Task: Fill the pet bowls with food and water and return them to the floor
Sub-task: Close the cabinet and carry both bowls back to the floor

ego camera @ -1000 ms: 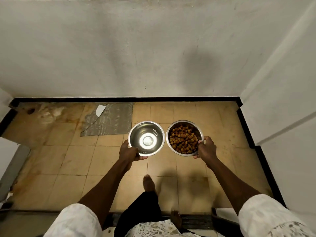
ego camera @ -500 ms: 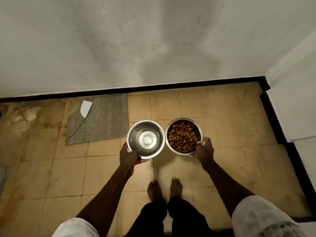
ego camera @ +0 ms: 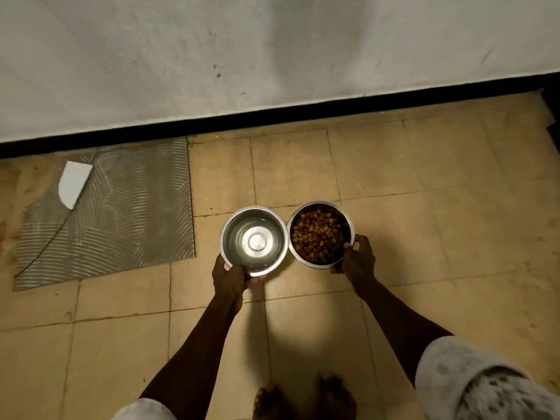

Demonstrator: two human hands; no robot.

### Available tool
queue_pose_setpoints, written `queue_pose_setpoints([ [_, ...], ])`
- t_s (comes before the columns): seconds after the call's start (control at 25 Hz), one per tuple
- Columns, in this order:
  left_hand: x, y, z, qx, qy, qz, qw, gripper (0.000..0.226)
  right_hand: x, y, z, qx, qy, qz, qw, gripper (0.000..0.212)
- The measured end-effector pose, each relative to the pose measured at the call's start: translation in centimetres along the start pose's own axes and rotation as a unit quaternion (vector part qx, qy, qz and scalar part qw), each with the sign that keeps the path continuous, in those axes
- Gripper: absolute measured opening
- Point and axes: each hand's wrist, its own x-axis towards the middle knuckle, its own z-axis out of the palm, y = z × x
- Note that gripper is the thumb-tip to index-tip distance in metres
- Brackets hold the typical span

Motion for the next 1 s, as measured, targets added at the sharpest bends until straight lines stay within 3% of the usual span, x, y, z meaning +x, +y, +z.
queue_pose_setpoints([
  [0.24,8.6,-4.5,1.7,-0.018,0.006,-0.015,1.0,0.072,8.1,5.1,4.1,-0.001,0.021,0.007,1.0,0.034],
  [0.56,12.1,-6.6,2.2,-0.078,-0.015,-0.026,0.996,0.069,10.5,6.7,5.7,-0.014,0.021,0.0,1.0,0.035],
  [0.8,10.3,-5.9,2.2,-0.037,-0.013,-0.035,0.999,0.079,8.7,6.2,5.1,-0.012,-0.001,0.007,1.0,0.048],
  [0.88,11.3,-7.0,1.2,0.021,-0.004,-0.046,0.999,0.103,6.6,5.4,4.4,-0.045,-0.011,0.005,0.999,0.066],
  [0.96,8.1,-5.5,1.3,0.104,0.015,-0.039,0.994,0.122,3.0,2.9,3.2,-0.091,-0.02,-0.008,0.996,0.062],
  [1.0,4.6,-3.8,1.7,0.141,0.018,-0.007,0.99,0.111,1.0,1.6,2.8,-0.104,-0.026,-0.021,0.994,0.056],
])
